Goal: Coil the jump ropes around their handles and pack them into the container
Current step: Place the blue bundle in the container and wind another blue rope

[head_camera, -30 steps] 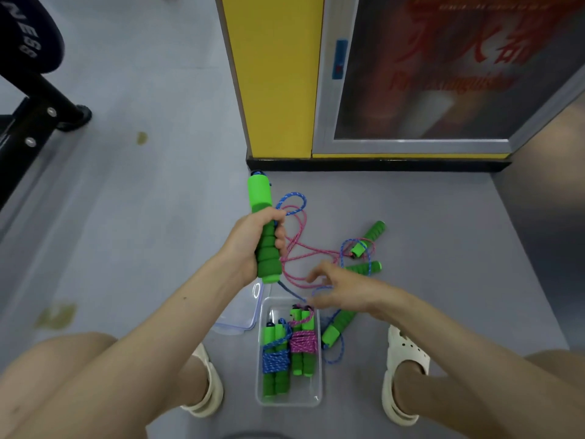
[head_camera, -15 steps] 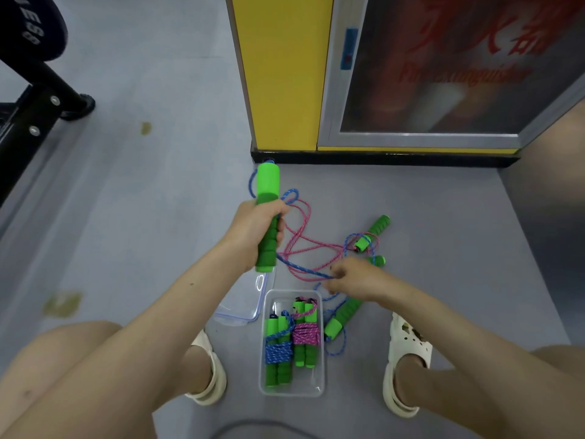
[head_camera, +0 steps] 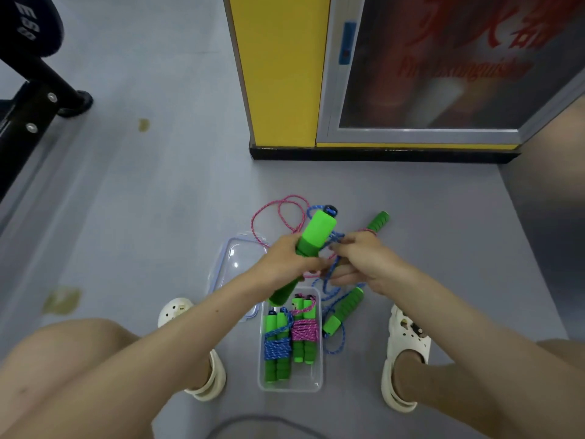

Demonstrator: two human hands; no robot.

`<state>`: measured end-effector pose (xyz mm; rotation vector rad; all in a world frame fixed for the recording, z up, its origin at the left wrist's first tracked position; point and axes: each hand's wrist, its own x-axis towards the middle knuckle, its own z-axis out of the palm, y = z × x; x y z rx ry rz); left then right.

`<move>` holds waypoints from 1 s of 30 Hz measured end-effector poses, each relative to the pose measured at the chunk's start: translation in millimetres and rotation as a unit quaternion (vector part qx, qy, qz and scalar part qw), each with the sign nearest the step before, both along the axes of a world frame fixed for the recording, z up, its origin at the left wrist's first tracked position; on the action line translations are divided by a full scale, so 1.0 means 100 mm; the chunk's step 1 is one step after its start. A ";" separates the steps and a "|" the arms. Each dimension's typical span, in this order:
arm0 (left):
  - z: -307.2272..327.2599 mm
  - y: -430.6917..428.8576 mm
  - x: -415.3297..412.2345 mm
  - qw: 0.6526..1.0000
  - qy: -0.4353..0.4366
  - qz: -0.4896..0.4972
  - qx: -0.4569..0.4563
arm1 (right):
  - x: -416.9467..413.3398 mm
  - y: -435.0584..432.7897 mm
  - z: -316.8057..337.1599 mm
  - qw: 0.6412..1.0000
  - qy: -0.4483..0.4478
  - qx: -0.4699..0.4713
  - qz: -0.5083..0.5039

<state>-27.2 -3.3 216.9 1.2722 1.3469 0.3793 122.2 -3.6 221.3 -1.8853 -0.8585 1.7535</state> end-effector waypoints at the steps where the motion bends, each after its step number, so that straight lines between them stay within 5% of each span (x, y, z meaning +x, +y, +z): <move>1: -0.04 -0.04 0.02 1.000 -0.010 -0.007 -0.015 | -0.02 0.01 0.01 1.000 0.004 -0.007 -0.010; 11: -0.05 -0.04 0.00 1.000 -0.010 0.026 0.002 | -0.10 0.03 0.01 0.992 0.125 0.007 -0.010; 19: 0.08 0.07 -0.03 0.966 -0.164 0.187 -0.076 | -0.12 -0.01 -0.02 0.995 -0.094 0.042 0.006; 24: 0.18 0.11 -0.02 0.922 -0.267 0.253 -0.121 | -0.18 -0.07 -0.01 0.991 0.012 0.012 0.134; 30: 0.23 0.22 -0.17 0.924 -0.233 0.289 -0.087 | -0.10 -0.13 -0.08 0.952 -0.102 0.016 0.287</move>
